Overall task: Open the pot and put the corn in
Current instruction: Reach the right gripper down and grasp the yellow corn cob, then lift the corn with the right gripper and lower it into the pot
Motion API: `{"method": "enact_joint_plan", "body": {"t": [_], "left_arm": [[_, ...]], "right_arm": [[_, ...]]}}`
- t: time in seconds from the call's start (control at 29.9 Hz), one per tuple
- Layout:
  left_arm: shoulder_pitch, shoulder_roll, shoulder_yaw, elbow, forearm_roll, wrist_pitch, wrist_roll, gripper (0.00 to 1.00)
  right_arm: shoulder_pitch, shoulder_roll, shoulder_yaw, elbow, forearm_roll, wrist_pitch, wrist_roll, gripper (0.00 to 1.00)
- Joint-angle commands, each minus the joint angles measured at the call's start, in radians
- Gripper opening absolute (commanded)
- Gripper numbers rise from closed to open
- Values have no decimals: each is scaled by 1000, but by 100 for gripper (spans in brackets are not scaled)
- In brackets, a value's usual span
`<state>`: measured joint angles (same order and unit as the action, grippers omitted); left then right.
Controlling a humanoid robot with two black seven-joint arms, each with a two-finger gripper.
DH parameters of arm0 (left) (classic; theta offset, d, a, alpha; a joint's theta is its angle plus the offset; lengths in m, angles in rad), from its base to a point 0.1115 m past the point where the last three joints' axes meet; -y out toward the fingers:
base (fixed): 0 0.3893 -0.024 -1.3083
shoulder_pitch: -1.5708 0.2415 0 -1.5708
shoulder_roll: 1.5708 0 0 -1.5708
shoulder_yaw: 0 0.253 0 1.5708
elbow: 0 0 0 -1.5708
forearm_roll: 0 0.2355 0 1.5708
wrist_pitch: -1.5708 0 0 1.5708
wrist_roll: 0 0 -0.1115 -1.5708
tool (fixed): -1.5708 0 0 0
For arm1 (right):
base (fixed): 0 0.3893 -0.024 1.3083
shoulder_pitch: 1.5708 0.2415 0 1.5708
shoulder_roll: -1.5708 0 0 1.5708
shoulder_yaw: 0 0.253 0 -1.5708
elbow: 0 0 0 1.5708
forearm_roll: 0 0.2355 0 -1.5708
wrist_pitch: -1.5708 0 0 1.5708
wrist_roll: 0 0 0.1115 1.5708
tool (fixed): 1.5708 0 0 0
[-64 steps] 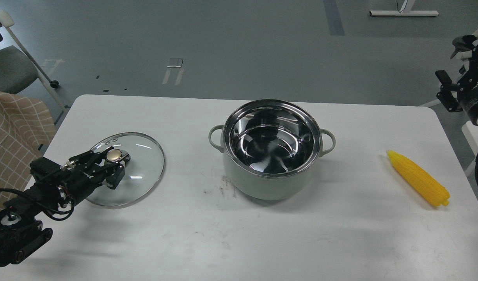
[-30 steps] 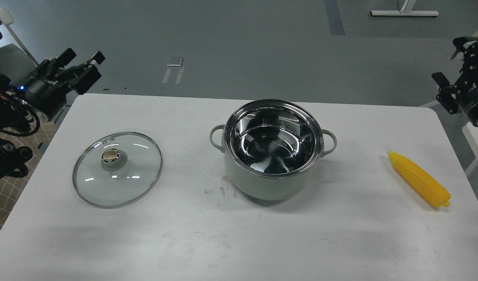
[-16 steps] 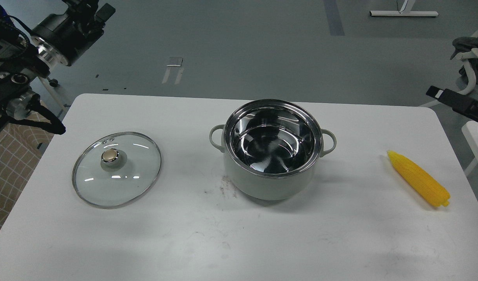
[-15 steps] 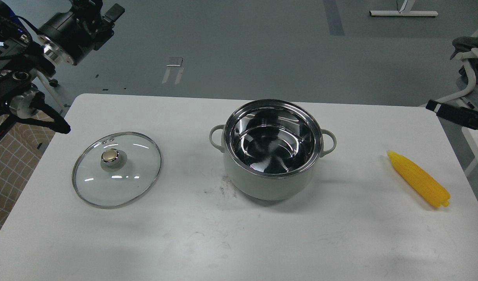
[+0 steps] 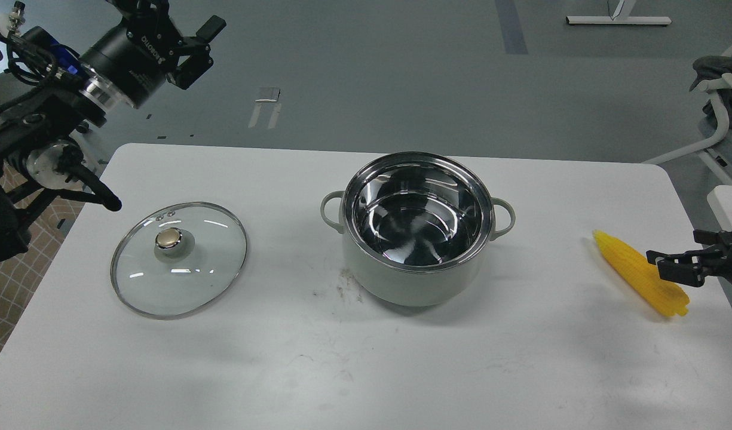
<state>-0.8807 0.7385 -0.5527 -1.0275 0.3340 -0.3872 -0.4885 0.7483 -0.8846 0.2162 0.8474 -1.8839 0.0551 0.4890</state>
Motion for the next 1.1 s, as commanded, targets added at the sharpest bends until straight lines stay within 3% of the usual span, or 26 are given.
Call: {"method": "enact_joint_plan", "body": {"t": [0.0, 0.2, 0.3, 0.4, 0.43, 0.47, 0.67, 0.84, 1.07], "left_arm": [[0, 1, -3, -5, 0, 2, 0, 96], [0, 2, -9, -8, 0, 2, 0, 96], [0, 2, -9, -9, 0, 4, 0, 96], [0, 2, -9, -12, 0, 4, 0, 96], [0, 2, -9, -16, 0, 5, 0, 96], [0, 4, -9, -19, 0, 5, 0, 96], [0, 6, -10, -19, 0, 7, 0, 96], [0, 4, -16, -19, -1, 14, 0, 96], [-1, 4, -24, -19, -1, 13, 0, 96]], "right_arm": [[-6, 21, -31, -11, -11, -20, 0, 97], [-27, 41, -41, -24, -23, -24, 0, 82], [-32, 53, -41, -39, -24, -41, 0, 62], [-38, 58, -41, -41, -24, -64, 0, 38], [-40, 58, -41, -39, -24, -73, 0, 14], [-41, 56, -41, -37, -24, -81, 0, 3], [-37, 46, -31, -10, -17, -104, 0, 0], [2, -39, 15, 111, -3, -98, 0, 0], [242, -109, 12, 248, 58, 1, 0, 0]]}}
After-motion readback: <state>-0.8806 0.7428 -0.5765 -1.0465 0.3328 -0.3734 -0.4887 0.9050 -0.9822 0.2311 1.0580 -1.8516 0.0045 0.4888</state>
